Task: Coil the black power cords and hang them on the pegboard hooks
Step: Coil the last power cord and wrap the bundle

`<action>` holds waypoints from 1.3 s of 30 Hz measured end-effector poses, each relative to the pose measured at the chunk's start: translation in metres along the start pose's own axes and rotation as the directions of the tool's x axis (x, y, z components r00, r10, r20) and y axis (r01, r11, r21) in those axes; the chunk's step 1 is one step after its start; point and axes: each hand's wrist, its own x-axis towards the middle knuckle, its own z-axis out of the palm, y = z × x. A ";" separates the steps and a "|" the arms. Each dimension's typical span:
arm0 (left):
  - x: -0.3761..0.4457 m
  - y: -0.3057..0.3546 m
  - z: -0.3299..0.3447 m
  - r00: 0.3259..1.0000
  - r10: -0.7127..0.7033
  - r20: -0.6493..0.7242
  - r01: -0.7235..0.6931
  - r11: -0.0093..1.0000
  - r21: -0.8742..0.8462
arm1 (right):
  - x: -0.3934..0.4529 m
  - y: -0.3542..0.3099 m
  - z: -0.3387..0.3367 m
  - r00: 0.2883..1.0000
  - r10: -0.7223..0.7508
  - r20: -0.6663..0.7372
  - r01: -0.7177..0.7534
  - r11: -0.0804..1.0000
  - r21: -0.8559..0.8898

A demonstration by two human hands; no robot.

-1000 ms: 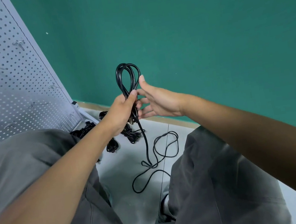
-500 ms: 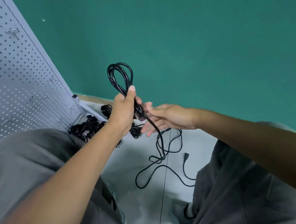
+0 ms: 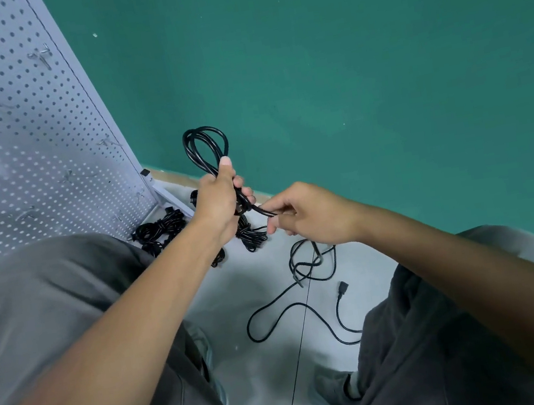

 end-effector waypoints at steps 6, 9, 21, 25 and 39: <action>0.003 0.004 -0.008 0.988 -0.097 -0.117 0.069 0.971 -0.227 | -0.009 -0.007 0.000 0.999 0.025 0.022 -0.026 1.000 0.010; 0.001 -0.006 -0.008 0.991 -0.008 -0.134 -0.003 0.997 -0.080 | -0.011 -0.007 0.000 1.000 0.027 0.000 -0.026 0.994 -0.106; -0.029 -0.024 -0.004 0.959 0.145 0.242 -0.268 0.741 0.616 | -0.019 -0.013 -0.008 0.972 -0.046 -0.232 0.063 0.996 0.069; -0.038 -0.027 -0.001 0.944 0.009 0.329 -0.201 0.808 0.553 | -0.021 -0.006 -0.012 0.920 0.051 -0.389 -0.018 0.996 0.088; -0.044 -0.020 -0.005 0.767 -0.156 0.622 -0.223 0.844 0.488 | -0.011 0.017 -0.004 0.933 0.122 -0.337 0.011 0.930 0.368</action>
